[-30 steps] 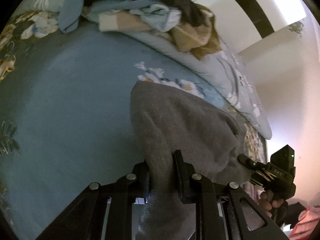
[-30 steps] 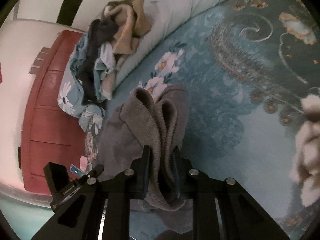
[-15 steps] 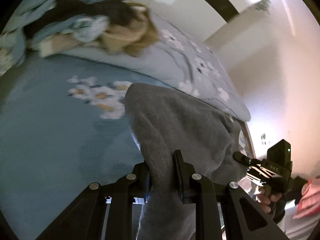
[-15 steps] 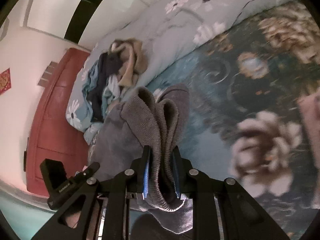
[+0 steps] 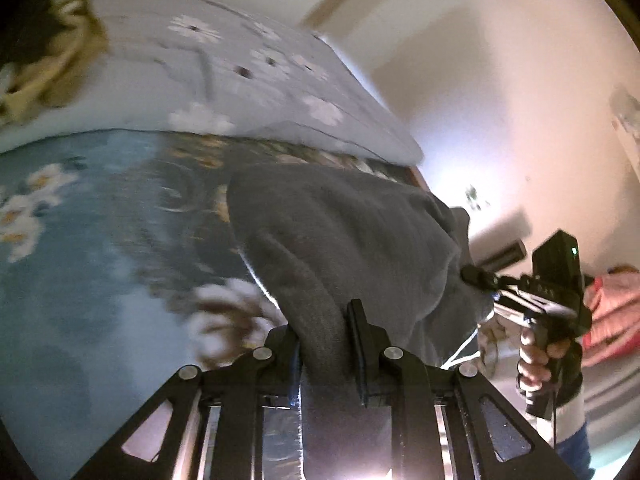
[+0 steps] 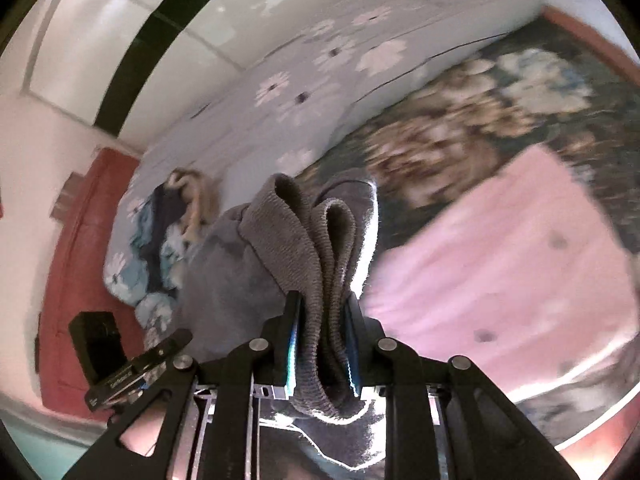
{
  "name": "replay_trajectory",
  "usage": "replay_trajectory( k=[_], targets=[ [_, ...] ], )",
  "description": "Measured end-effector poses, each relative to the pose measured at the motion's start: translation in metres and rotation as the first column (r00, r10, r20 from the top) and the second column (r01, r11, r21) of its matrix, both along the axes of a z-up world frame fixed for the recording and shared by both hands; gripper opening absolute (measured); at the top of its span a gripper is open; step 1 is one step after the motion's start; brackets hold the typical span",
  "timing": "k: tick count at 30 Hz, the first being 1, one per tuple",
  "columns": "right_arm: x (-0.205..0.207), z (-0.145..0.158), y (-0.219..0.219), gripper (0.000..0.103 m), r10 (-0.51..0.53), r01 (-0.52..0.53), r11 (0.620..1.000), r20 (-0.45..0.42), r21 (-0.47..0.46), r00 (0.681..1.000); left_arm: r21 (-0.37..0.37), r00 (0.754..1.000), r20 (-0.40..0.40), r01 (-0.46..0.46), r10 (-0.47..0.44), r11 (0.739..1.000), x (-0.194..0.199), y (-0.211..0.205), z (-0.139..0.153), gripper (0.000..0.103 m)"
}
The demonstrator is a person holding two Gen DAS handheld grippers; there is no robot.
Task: Fold clothes
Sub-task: 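Lift the folded sweatshirt with both grippers and carry it to the pink stack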
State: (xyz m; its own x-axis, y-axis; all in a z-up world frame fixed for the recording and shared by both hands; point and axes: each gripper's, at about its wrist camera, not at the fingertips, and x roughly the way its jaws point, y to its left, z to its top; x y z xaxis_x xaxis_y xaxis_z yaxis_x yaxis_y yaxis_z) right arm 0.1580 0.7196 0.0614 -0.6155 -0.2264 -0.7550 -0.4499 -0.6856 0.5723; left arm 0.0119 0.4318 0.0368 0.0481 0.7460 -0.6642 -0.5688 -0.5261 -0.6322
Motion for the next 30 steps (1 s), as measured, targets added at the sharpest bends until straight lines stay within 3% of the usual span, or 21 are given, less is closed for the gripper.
replay_trajectory(
  k=[8, 13, 17, 22, 30],
  targets=[
    [0.042, 0.002, 0.089, 0.021, -0.071, 0.066, 0.996, 0.088, 0.052, 0.994, -0.033, 0.988, 0.028, 0.153, -0.152, 0.988, 0.046, 0.106, -0.011, 0.022],
    [0.046, 0.006, 0.135, 0.021, -0.09, 0.079, 0.992, 0.112, 0.096, 0.99, -0.042, 0.987, 0.015, 0.161, -0.161, 0.986, 0.063, 0.142, -0.022, 0.022],
    [0.042, -0.013, 0.15, 0.021, -0.087, 0.08, 0.994, 0.099, 0.078, 0.991, -0.088, 0.992, 0.032, 0.125, -0.122, 0.988, 0.059, 0.146, -0.046, 0.022],
    [0.04, -0.062, 0.155, 0.021, -0.112, 0.107, 0.993, 0.173, 0.038, 0.979, -0.13, 0.991, 0.068, 0.121, -0.113, 0.984, 0.053, 0.144, -0.076, 0.025],
    [0.043, -0.092, 0.164, 0.025, -0.194, 0.191, 0.981, 0.242, 0.037, 0.951, -0.155, 0.988, 0.081, 0.142, -0.131, 0.978, 0.054, 0.146, -0.086, 0.028]
  ],
)
